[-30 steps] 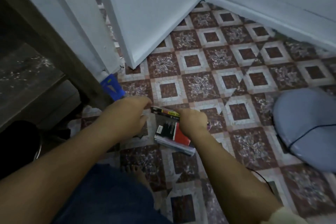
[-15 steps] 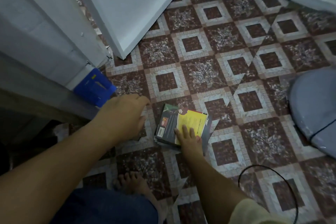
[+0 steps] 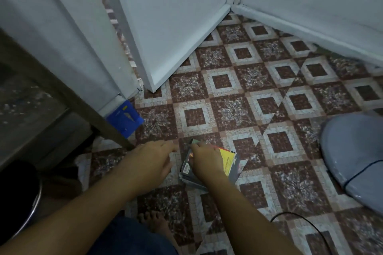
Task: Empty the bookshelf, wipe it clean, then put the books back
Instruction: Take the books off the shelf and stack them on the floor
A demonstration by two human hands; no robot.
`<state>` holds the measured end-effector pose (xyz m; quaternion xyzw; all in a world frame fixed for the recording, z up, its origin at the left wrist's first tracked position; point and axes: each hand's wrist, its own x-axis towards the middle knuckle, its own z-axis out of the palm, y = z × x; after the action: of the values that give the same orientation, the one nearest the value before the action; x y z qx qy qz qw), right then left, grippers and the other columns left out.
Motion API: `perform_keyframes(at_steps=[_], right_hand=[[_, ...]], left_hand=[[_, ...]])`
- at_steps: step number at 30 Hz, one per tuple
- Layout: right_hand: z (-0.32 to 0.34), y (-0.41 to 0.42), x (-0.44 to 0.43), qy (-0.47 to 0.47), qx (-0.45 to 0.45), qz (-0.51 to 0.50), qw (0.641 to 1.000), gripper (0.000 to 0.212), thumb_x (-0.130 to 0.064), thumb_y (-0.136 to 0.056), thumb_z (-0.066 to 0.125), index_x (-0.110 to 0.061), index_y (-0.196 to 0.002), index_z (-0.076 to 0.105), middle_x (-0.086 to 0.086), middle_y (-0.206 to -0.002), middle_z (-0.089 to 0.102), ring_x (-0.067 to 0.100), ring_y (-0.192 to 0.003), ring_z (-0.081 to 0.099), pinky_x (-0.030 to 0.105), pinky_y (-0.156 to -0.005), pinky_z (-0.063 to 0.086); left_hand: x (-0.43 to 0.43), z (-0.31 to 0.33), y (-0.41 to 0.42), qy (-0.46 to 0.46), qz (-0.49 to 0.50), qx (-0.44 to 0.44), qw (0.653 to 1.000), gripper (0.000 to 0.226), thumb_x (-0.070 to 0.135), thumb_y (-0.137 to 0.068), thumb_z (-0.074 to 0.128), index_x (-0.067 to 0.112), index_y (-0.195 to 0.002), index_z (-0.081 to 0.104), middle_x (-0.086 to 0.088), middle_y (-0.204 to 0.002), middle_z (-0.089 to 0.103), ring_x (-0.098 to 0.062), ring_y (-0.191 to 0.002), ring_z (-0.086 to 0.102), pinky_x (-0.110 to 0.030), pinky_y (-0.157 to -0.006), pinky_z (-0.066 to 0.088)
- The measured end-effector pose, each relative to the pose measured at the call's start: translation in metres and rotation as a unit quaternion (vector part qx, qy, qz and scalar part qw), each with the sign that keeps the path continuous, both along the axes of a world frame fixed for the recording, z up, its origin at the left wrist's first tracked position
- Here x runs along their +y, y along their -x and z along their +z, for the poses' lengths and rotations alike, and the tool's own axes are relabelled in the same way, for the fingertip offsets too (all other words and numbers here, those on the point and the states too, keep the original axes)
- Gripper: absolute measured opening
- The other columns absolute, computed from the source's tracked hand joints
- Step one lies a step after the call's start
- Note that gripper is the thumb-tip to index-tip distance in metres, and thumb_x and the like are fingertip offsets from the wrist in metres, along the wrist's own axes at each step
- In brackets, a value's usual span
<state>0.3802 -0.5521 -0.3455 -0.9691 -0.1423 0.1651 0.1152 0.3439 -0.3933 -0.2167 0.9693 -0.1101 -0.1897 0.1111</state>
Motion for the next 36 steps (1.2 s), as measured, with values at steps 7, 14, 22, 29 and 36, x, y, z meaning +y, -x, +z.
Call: perform_keyframes(at_steps=[7, 14, 22, 29, 36], right_hand=[[0.146, 0.031, 0.042, -0.06, -0.128, 0.048, 0.989, 0.016, -0.025, -0.094, 0.051, -0.016, -0.104, 0.06, 0.005, -0.097, 0.064, 0.027, -0.089, 0.059, 0.034, -0.069, 0.041], [0.24, 0.09, 0.109, -0.099, -0.146, 0.135, 0.975, 0.024, -0.04, -0.096, 0.047, -0.023, -0.11, 0.055, 0.0, -0.104, 0.061, 0.023, -0.096, 0.059, 0.032, -0.074, 0.043], [0.288, 0.124, 0.248, -0.14, -0.2, 0.236, 0.941, 0.019, -0.034, -0.095, 0.05, -0.02, -0.106, 0.057, 0.001, -0.103, 0.063, 0.023, -0.094, 0.062, 0.031, -0.069, 0.042], [0.295, 0.13, 0.363, -0.162, -0.163, 0.29, 0.929, 0.036, -0.031, -0.094, 0.053, -0.017, -0.127, 0.045, 0.009, -0.117, 0.057, 0.031, -0.105, 0.06, 0.038, -0.079, 0.048], [0.275, 0.134, 0.427, -0.112, -0.156, 0.253, 0.948, 0.066, -0.01, -0.098, 0.046, -0.015, -0.155, 0.013, 0.013, -0.123, 0.057, 0.03, -0.103, 0.062, 0.037, -0.074, 0.049]], left_hand=[[0.05, 0.053, 0.058, -0.01, 0.076, -0.063, 0.995, 0.036, 0.041, -0.095, 0.05, 0.04, -0.131, 0.045, 0.015, -0.123, 0.052, -0.007, -0.109, 0.048, -0.023, -0.085, 0.044], [0.132, 0.11, 0.128, 0.009, 0.201, -0.145, 0.969, 0.04, 0.042, -0.092, 0.053, 0.04, -0.132, 0.045, 0.018, -0.128, 0.051, -0.003, -0.114, 0.05, -0.022, -0.091, 0.043], [0.249, 0.143, 0.217, -0.111, 0.35, -0.234, 0.9, 0.045, 0.041, -0.083, 0.062, 0.028, -0.126, 0.056, 0.005, -0.12, 0.059, -0.02, -0.114, 0.053, -0.036, -0.096, 0.044], [0.329, 0.167, 0.271, -0.231, 0.484, -0.321, 0.781, 0.05, 0.03, -0.066, 0.082, 0.014, -0.112, 0.067, -0.014, -0.127, 0.056, -0.039, -0.129, 0.037, -0.065, -0.103, 0.025], [0.379, 0.172, 0.3, -0.241, 0.543, -0.278, 0.755, 0.062, 0.028, -0.078, 0.072, 0.002, -0.131, 0.052, -0.026, -0.142, 0.04, -0.041, -0.136, 0.031, -0.05, -0.11, 0.031]])
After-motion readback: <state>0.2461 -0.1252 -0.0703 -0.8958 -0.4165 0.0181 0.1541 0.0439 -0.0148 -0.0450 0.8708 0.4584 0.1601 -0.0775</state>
